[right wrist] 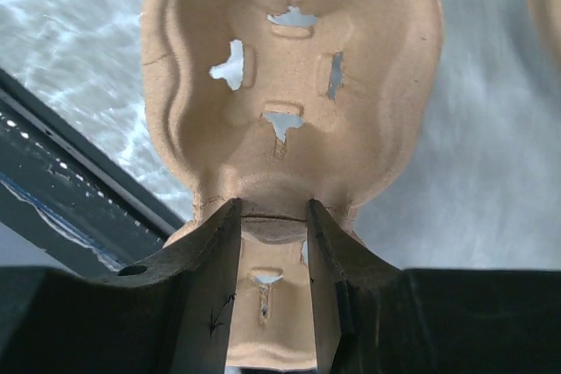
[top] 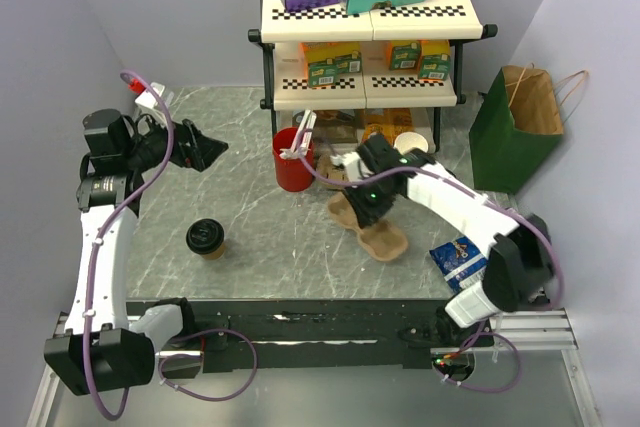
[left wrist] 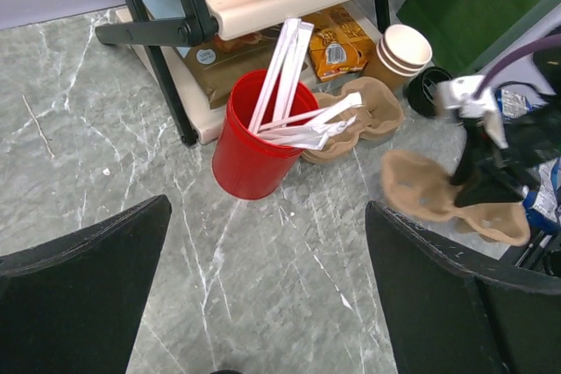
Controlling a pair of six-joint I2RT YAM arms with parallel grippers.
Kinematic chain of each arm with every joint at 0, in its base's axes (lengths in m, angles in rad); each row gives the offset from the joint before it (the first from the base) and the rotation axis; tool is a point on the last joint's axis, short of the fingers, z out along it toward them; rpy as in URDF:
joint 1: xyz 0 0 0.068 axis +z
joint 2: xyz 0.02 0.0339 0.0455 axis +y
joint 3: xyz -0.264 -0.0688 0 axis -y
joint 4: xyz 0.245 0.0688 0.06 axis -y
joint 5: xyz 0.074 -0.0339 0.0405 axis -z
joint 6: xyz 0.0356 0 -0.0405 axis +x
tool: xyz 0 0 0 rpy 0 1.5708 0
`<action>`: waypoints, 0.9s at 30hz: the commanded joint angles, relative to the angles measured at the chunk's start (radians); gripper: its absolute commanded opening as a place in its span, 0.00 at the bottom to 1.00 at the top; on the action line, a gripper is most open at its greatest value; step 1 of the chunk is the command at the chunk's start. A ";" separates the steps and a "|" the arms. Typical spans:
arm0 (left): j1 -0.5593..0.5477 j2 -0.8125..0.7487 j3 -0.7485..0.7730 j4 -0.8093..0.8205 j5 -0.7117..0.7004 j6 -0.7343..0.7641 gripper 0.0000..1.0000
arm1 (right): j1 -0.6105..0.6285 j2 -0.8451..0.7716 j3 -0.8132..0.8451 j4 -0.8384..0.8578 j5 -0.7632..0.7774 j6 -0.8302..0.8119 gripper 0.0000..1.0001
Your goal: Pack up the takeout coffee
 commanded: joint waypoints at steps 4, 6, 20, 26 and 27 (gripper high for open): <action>-0.010 0.015 0.040 0.058 -0.016 -0.049 1.00 | -0.161 -0.172 -0.165 -0.052 0.157 0.385 0.00; -0.012 0.018 0.052 0.035 -0.020 -0.043 0.99 | -0.231 -0.169 -0.214 -0.060 0.140 0.448 0.00; -0.010 0.051 0.096 -0.010 -0.055 -0.012 0.99 | -0.347 -0.146 -0.326 -0.042 0.257 0.541 0.00; -0.010 0.051 0.087 0.010 -0.049 -0.023 0.99 | -0.364 -0.134 -0.334 -0.020 0.219 0.525 0.14; -0.010 0.054 0.086 0.010 -0.046 -0.023 1.00 | -0.368 -0.140 -0.331 -0.021 0.208 0.519 0.22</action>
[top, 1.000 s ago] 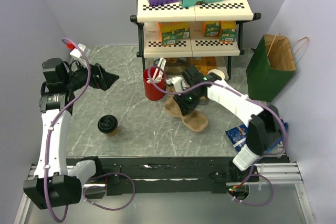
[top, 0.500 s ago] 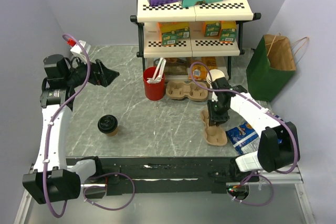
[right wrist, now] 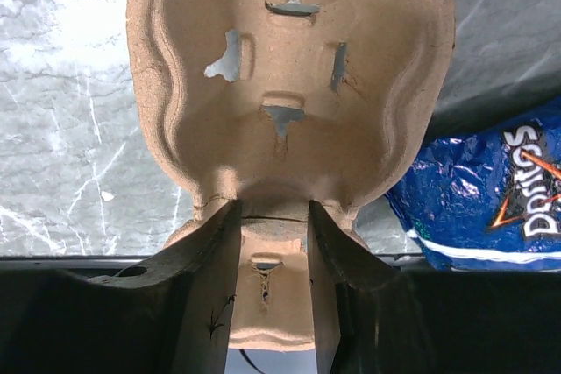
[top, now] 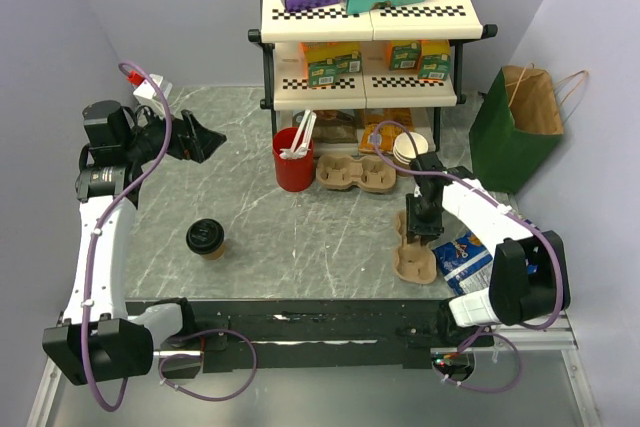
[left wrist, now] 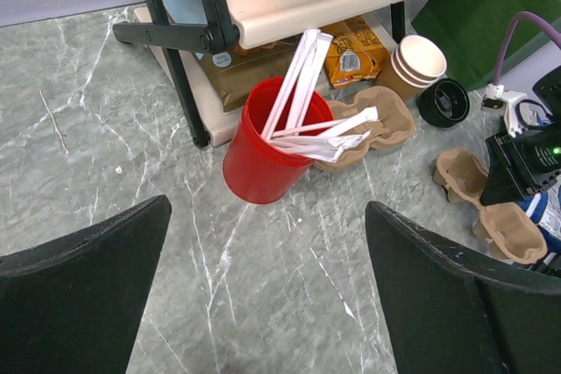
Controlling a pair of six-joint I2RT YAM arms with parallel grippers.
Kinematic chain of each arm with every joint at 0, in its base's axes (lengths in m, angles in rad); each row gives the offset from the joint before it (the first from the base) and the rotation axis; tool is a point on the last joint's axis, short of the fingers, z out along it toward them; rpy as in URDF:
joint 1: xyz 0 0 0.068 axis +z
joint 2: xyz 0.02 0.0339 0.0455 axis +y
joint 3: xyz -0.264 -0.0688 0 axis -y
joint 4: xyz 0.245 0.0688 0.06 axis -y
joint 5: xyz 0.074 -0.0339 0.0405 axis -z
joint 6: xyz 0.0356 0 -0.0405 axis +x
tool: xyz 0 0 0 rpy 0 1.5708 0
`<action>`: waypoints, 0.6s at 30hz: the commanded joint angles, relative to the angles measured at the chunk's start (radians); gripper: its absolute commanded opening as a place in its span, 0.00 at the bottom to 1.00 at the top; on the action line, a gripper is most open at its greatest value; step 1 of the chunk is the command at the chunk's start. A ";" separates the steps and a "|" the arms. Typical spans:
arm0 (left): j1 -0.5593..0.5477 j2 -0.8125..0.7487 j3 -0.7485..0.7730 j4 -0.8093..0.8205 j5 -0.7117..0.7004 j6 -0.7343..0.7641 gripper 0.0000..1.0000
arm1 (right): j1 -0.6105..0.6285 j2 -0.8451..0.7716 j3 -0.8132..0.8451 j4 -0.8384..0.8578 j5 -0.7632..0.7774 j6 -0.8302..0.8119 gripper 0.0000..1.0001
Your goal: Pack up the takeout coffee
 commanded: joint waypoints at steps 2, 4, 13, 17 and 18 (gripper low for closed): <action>-0.004 0.001 0.029 0.033 0.007 -0.003 0.99 | -0.012 -0.026 0.019 0.006 -0.064 -0.013 0.32; -0.004 0.006 0.034 0.035 0.013 -0.005 0.99 | -0.012 -0.043 0.063 -0.013 -0.098 -0.060 0.39; -0.037 0.087 0.041 0.153 0.057 -0.071 0.99 | -0.060 -0.146 0.164 -0.086 -0.032 -0.206 0.82; -0.095 0.113 0.106 0.156 0.077 -0.037 0.99 | -0.072 -0.183 0.310 -0.022 -0.098 -0.370 0.85; -0.111 0.124 0.118 0.152 0.079 -0.024 0.99 | -0.072 -0.183 0.344 -0.011 -0.119 -0.405 0.85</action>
